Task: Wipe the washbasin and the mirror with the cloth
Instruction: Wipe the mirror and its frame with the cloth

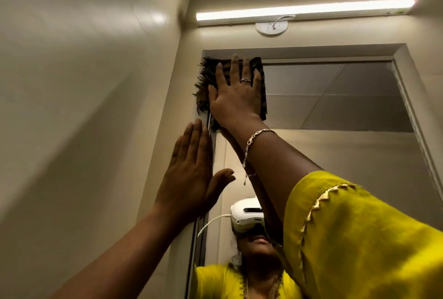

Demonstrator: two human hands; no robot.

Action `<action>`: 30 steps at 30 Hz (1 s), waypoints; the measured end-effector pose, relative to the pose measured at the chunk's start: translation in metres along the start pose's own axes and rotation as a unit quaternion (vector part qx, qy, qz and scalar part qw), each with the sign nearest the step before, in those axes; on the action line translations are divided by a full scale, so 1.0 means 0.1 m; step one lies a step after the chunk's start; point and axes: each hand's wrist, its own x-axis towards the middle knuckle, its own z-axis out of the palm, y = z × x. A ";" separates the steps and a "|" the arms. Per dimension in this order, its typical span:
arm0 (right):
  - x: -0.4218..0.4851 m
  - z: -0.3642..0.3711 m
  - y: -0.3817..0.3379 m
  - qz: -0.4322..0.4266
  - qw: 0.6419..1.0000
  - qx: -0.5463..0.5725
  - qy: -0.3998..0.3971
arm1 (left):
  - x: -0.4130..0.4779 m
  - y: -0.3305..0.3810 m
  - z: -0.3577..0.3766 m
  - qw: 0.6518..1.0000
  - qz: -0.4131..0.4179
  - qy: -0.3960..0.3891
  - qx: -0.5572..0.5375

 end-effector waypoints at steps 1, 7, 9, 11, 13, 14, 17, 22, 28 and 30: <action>-0.01 0.00 0.00 -0.006 1.000 0.001 -0.001 | 0.00 0.00 0.00 1.000 -0.001 -0.004 0.003; -0.05 -0.01 0.05 -0.032 0.999 -0.001 0.004 | -0.01 -0.01 -0.03 0.999 0.004 -0.013 0.032; -0.04 -0.02 0.07 -0.037 0.999 0.001 0.005 | -0.01 -0.02 -0.04 0.999 0.007 -0.016 0.042; -0.05 -0.02 0.12 -0.041 0.999 0.004 0.007 | -0.01 -0.03 -0.04 0.998 0.007 -0.023 0.051; -0.06 -0.02 0.21 -0.043 0.999 0.002 0.009 | -0.01 -0.02 -0.04 0.998 0.008 -0.029 0.061; -0.07 -0.03 0.26 -0.043 0.999 0.000 0.010 | -0.01 -0.02 -0.04 0.997 0.008 -0.029 0.064; -0.12 -0.08 0.42 -0.044 0.999 0.000 0.016 | -0.01 -0.02 -0.06 0.996 0.016 -0.034 0.075; -0.23 -0.14 0.75 -0.040 0.999 -0.005 0.021 | -0.02 -0.06 -0.09 0.995 0.021 -0.039 0.088; -0.30 -0.24 1.26 -0.022 0.999 -0.029 0.030 | -0.01 -0.07 -0.04 0.994 0.019 -0.065 0.082; -0.32 -0.27 1.42 -0.012 0.999 -0.031 0.034 | -0.01 -0.11 -0.02 0.994 0.021 -0.070 0.081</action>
